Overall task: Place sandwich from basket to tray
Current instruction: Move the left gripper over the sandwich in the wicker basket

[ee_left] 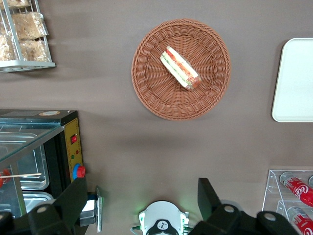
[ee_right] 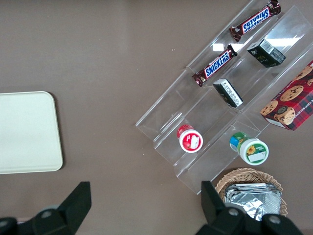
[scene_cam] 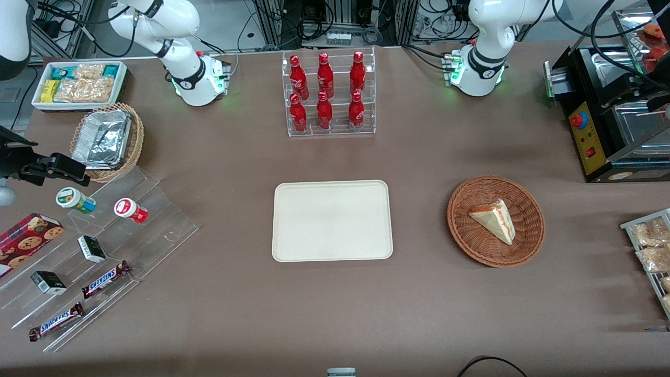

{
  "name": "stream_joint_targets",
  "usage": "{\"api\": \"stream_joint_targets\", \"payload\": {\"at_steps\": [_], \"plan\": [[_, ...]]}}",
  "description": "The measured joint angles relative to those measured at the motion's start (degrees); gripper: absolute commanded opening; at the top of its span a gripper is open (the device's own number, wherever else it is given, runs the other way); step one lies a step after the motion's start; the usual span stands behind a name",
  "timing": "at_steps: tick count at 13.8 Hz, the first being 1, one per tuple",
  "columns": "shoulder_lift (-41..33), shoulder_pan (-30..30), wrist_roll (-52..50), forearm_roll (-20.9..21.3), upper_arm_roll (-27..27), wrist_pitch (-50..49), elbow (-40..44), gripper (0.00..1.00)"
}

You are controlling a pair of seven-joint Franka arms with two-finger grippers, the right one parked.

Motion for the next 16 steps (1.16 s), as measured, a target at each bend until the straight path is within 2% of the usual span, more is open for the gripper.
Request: {"api": "stream_joint_targets", "payload": {"at_steps": [5, 7, 13, 16], "plan": [[1.26, -0.16, -0.45, 0.02, -0.2, 2.42, -1.31, 1.0], [3.59, -0.38, -6.25, -0.05, -0.33, 5.78, -3.16, 1.0], [7.95, -3.52, -29.4, -0.59, -1.43, 30.25, -19.8, 1.0], [8.58, -3.85, -37.73, -0.9, -1.43, 46.57, -29.8, 1.0]]}}
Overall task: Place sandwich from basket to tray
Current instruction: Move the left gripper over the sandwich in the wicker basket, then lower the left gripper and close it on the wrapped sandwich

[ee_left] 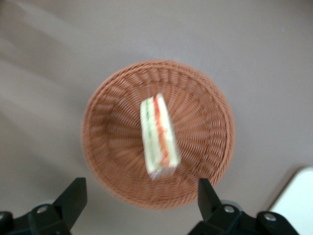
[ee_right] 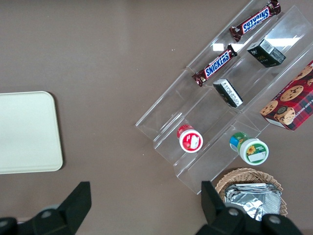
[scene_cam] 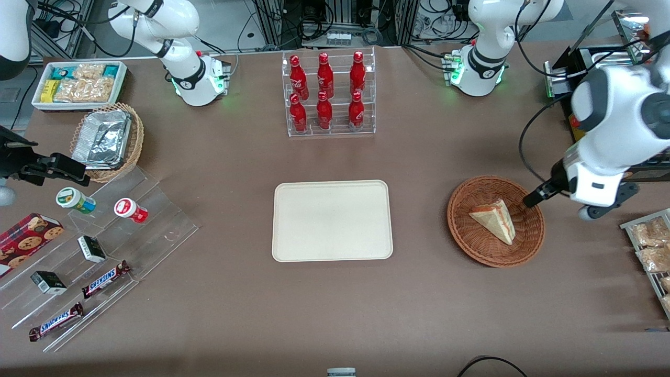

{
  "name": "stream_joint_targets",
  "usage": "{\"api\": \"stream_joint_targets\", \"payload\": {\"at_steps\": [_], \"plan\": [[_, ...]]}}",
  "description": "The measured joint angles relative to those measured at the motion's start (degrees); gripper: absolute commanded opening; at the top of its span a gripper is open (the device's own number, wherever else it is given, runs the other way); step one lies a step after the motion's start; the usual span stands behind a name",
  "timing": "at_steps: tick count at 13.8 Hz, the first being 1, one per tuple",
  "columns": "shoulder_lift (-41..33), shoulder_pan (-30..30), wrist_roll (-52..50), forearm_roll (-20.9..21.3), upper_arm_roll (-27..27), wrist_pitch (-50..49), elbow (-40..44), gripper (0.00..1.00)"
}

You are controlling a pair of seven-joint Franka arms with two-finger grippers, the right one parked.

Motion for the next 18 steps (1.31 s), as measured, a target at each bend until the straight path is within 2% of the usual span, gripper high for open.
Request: {"api": "stream_joint_targets", "payload": {"at_steps": [2, 4, 12, 14, 15, 18], "plan": [[1.61, -0.22, -2.94, -0.06, -0.01, 9.09, -5.6, 1.0], [3.76, -0.63, -4.29, -0.15, -0.01, 13.47, -8.4, 1.0], [7.89, -2.36, -6.91, -0.15, 0.02, 17.05, -11.05, 1.0], [8.8, -2.36, -8.08, -0.15, 0.02, 19.19, -11.75, 0.95], [9.44, -2.38, -8.95, -0.15, 0.02, 20.4, -11.85, 0.82], [10.91, -3.08, -11.3, -0.15, 0.0, 22.65, -11.8, 0.06]]}}
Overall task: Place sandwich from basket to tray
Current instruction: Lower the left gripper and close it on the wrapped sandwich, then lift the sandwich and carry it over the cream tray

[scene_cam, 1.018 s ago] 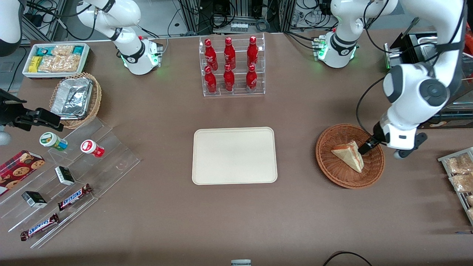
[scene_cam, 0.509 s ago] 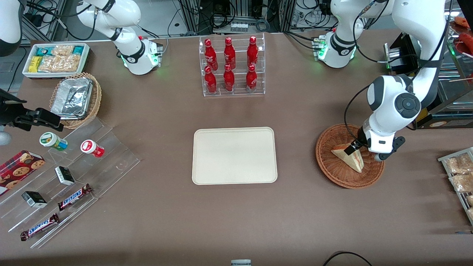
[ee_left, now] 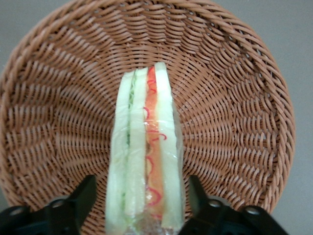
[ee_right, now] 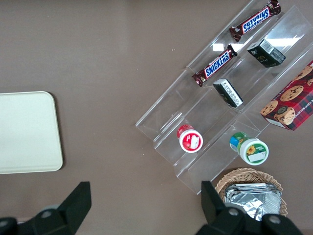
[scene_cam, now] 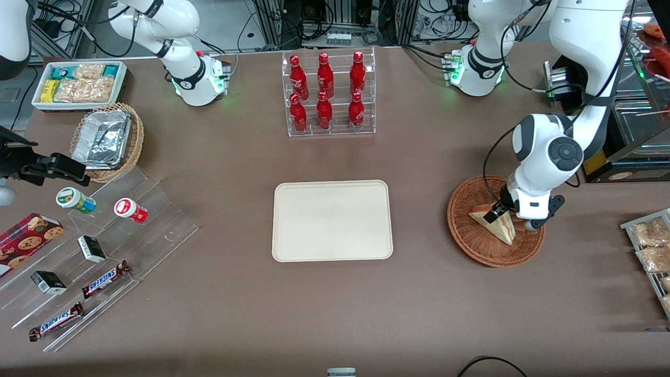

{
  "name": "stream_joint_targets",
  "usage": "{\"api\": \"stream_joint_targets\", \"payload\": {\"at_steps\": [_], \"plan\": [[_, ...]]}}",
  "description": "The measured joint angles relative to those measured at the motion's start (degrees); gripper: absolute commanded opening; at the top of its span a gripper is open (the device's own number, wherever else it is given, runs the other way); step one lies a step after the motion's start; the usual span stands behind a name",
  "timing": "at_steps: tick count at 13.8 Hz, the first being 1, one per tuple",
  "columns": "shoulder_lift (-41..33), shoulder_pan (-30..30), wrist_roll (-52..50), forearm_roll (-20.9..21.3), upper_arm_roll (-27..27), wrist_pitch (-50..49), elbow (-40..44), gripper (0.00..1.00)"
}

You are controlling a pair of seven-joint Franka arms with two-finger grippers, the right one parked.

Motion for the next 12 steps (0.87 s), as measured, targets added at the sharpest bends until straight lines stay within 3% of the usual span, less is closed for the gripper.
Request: {"api": "stream_joint_targets", "payload": {"at_steps": [1, 7, 9, 12], "plan": [[0.16, -0.15, -0.72, 0.0, -0.01, 0.24, 0.28, 0.0], [0.16, -0.53, -2.07, 0.56, -0.03, -0.41, 3.63, 0.0], [-1.4, -1.55, -0.57, 1.2, -0.08, -5.81, 5.54, 0.0], [-5.59, -5.07, 1.01, 1.33, -0.3, -21.43, 11.73, 0.0]]}}
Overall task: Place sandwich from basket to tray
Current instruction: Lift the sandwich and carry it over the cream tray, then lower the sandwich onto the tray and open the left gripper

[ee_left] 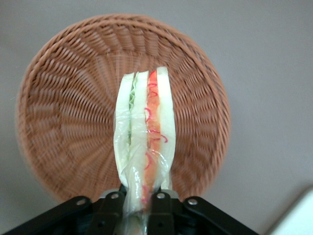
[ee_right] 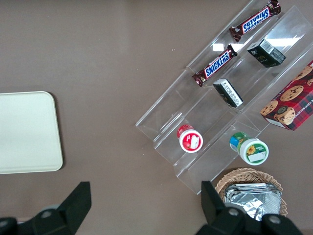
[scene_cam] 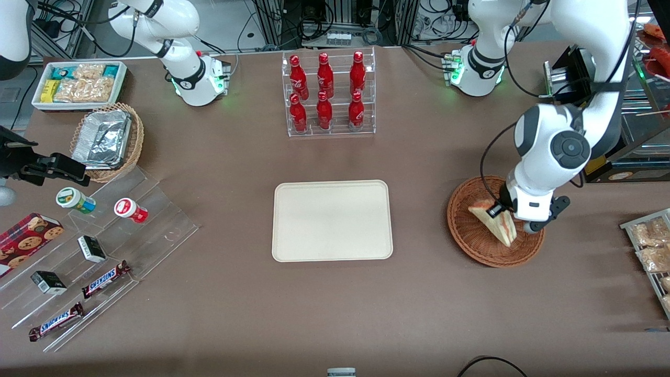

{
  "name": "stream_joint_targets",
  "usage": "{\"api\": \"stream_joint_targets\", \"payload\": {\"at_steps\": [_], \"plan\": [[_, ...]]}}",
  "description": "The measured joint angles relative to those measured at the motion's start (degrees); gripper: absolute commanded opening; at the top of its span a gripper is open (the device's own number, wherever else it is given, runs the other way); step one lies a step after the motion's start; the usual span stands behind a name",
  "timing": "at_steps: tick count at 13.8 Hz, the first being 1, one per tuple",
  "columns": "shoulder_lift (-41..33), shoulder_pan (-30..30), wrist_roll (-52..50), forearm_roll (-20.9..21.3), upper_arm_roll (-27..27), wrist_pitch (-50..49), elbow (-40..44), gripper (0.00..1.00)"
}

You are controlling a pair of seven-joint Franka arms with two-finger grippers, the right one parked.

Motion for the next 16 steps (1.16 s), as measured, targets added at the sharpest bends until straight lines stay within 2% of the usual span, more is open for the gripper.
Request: {"api": "stream_joint_targets", "payload": {"at_steps": [3, 6, 8, 13, 16], "plan": [[-1.12, -7.28, 1.05, 0.13, -0.35, -11.41, 7.72, 0.0], [1.31, -14.77, 1.05, 0.14, -0.53, -12.17, 11.34, 0.0], [6.01, -18.99, 1.1, 0.14, -0.56, -11.9, 15.65, 0.0], [24.32, -29.1, -1.85, 0.16, -0.53, -8.12, 33.05, 0.0], [30.72, -32.89, -2.91, 0.46, -0.45, -2.99, 37.2, 0.0]]}}
